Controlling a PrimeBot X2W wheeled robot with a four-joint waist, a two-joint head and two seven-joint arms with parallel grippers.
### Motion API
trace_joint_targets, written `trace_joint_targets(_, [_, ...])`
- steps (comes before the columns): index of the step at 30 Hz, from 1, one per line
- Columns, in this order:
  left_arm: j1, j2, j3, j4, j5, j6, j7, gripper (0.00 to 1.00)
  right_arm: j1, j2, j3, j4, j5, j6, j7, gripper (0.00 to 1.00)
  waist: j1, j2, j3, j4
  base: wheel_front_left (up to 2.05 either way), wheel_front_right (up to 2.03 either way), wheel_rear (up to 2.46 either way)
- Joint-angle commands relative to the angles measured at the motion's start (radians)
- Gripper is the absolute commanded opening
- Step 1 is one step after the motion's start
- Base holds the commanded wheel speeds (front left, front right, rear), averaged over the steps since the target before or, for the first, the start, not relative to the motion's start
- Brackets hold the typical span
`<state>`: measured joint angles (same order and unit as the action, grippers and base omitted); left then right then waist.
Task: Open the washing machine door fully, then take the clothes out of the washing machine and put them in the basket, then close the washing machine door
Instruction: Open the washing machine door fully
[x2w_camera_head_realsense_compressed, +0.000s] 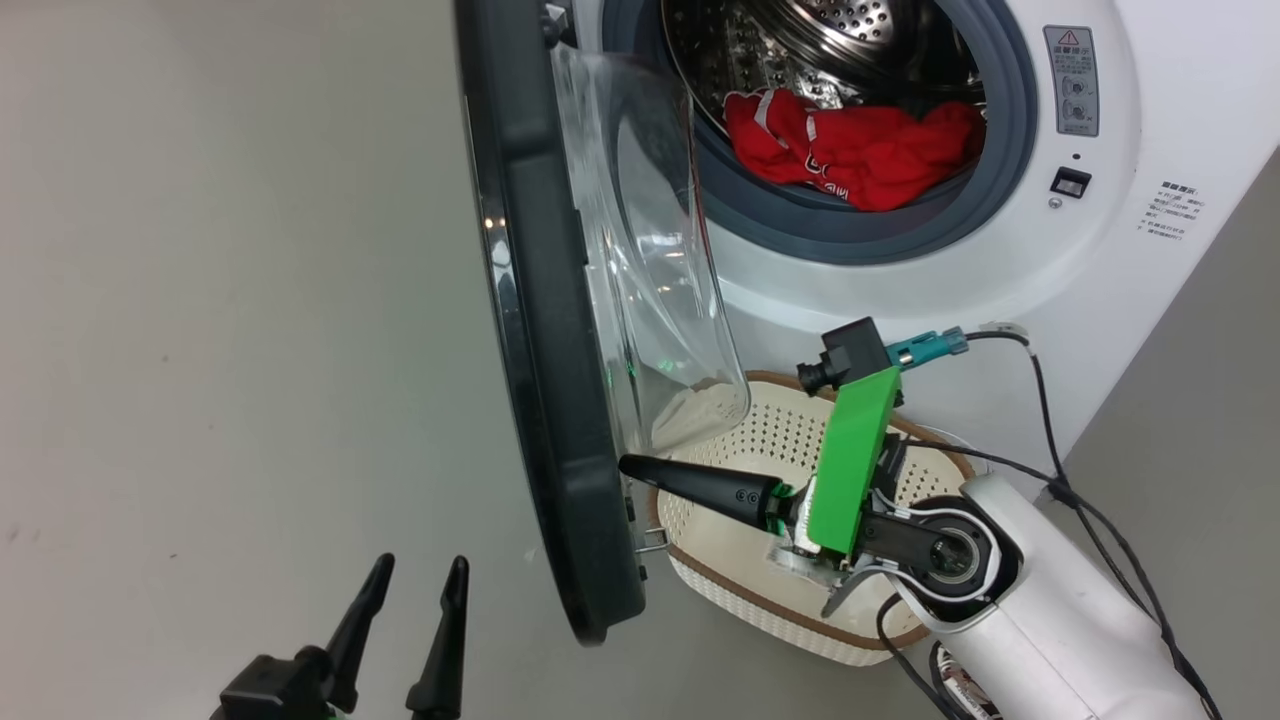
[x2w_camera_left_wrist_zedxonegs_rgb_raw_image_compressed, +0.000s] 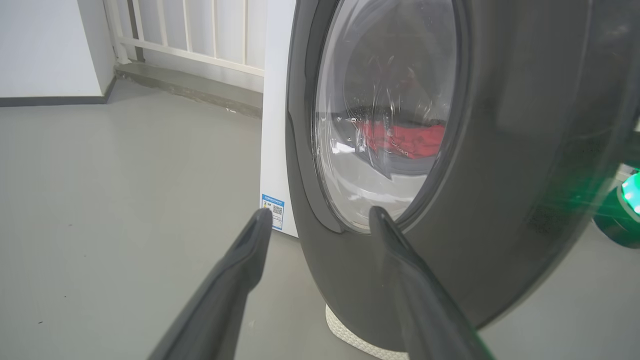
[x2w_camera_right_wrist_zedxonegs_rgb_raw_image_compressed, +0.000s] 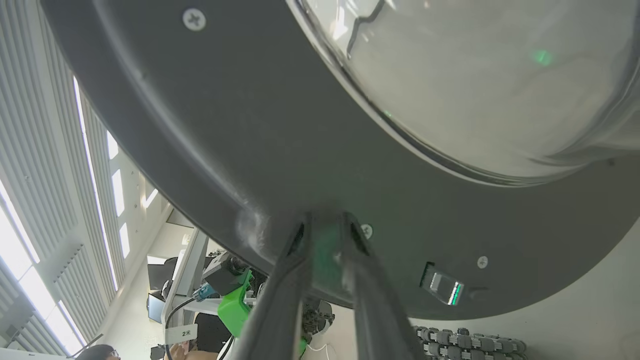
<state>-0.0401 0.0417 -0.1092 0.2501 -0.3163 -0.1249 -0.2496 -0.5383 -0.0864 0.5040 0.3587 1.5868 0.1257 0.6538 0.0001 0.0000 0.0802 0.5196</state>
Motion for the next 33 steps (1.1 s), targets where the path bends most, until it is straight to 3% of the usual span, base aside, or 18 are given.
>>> trace_joint_targets(1, [-0.02,0.009,0.03,-0.019,0.001,-0.006,-0.012,1.0,-0.013,0.014,0.002,-0.022,-0.019,0.005,-0.018,1.0,0.0,0.0,-0.002,-0.002,0.0,0.0,0.0])
trace_joint_targets(13, [-0.029,0.009,0.043,-0.01,0.012,-0.006,-0.012,1.0,0.088,-0.056,-0.021,-0.028,-0.095,0.005,-0.187,1.0,0.0,0.0,-0.01,-0.044,0.0,0.0,0.0])
trace_joint_targets(24, [-0.023,0.009,0.071,-0.011,0.015,-0.006,-0.012,1.0,0.19,-0.154,0.008,0.0,-0.153,0.005,-0.343,1.0,0.0,0.0,-0.012,-0.087,0.0,0.0,0.0])
trace_joint_targets(33, [-0.009,0.009,0.09,-0.009,0.02,-0.006,-0.012,1.0,0.223,-0.215,0.054,0.051,-0.248,0.005,-0.532,1.0,0.0,0.0,-0.018,-0.115,0.0,0.0,0.0])
